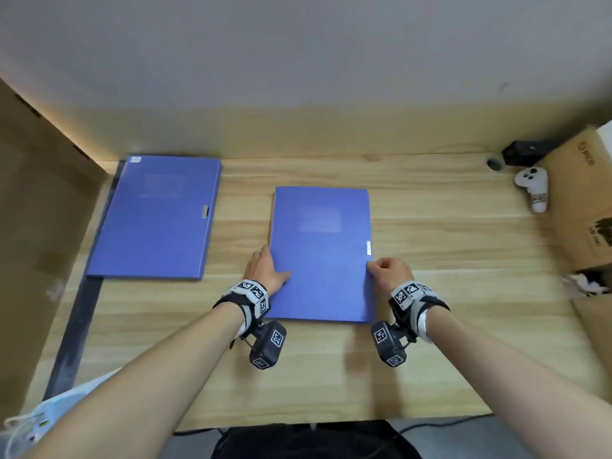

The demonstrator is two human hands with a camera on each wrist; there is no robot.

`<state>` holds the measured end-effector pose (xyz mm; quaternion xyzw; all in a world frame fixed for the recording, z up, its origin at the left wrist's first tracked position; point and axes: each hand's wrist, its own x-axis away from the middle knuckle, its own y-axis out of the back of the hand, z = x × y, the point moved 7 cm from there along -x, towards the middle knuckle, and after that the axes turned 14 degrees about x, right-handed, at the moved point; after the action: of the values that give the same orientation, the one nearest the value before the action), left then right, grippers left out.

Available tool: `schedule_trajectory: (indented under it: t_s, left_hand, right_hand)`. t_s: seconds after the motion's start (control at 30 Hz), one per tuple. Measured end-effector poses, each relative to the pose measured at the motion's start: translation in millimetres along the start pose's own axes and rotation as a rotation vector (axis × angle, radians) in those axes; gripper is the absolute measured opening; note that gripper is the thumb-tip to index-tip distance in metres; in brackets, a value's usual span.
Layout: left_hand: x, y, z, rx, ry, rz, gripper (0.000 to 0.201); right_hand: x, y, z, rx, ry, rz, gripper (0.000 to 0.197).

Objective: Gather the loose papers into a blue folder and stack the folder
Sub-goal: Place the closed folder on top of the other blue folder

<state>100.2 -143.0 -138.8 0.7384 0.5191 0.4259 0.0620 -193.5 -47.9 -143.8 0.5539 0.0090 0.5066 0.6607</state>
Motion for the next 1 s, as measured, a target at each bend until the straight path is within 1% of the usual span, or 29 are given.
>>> schedule_trajectory:
  t_s: [0.07, 0.13, 0.23, 0.3, 0.4, 0.47, 0.53, 0.63, 0.67, 0.7, 0.77, 0.87, 1.0]
  left_hand:
    - [-3.7, -4.1, 4.2, -0.014, 0.009, -0.015, 0.075]
    - [-7.4, -7.1, 7.0, -0.021, 0.016, -0.021, 0.079]
    - [-10.2, -8.1, 7.7, -0.020, 0.019, -0.057, 0.079]
    - [-9.4, -7.6, 6.1, -0.010, 0.023, -0.065, 0.077]
    - [-8.8, -4.1, 4.1, -0.012, 0.026, -0.041, 0.076]
    - [-9.4, 2.2, 3.3, 0.036, 0.020, -0.018, 0.074]
    - [-9.1, 14.3, 1.9, 0.157, 0.021, -0.002, 0.073]
    - [-10.8, 45.3, 0.2, 0.299, 0.001, -0.017, 0.066]
    - [-11.1, 59.8, -0.4, 0.334, -0.008, -0.035, 0.063]
    - [-13.2, 75.5, 0.8, 0.371, -0.018, -0.061, 0.061]
    - [-16.7, 111.5, 5.3, 0.423, -0.043, -0.133, 0.062]
    - [-19.0, 167.3, 16.0, 0.485, -0.045, -0.230, 0.057]
    - [-30.9, 229.7, 44.2, 0.544, -0.017, -0.311, 0.052]
  right_hand:
    - [2.4, 0.9, -3.0, 0.112, -0.045, 0.003, 0.031]
    - [1.7, 3.5, -3.3, 0.183, -0.067, -0.038, 0.036]
    - [-4.2, -0.7, -2.2, 0.106, -0.050, -0.091, 0.046]
    - [-7.0, -8.0, 1.3, 0.044, -0.004, -0.077, 0.041]
    - [-4.8, -8.4, 9.1, -0.001, 0.011, -0.059, 0.020]
    - [-4.6, -6.5, 19.1, -0.010, 0.044, -0.051, 0.019]
    - [-2.0, -3.9, 37.0, -0.026, 0.087, -0.052, 0.022]
    - [-2.7, -9.2, 69.9, -0.102, 0.121, -0.042, 0.020]
    - [-4.0, -13.2, 82.5, -0.133, 0.129, -0.040, 0.024]
    - [-5.6, -18.3, 96.4, -0.159, 0.139, -0.033, 0.033]
    - [-8.7, -31.7, 129.1, -0.191, 0.180, -0.004, 0.044]
    - [-1.8, -52.2, 189.4, -0.209, 0.276, 0.025, 0.039]
    - [5.7, -90.0, 256.5, -0.211, 0.348, 0.087, 0.035]
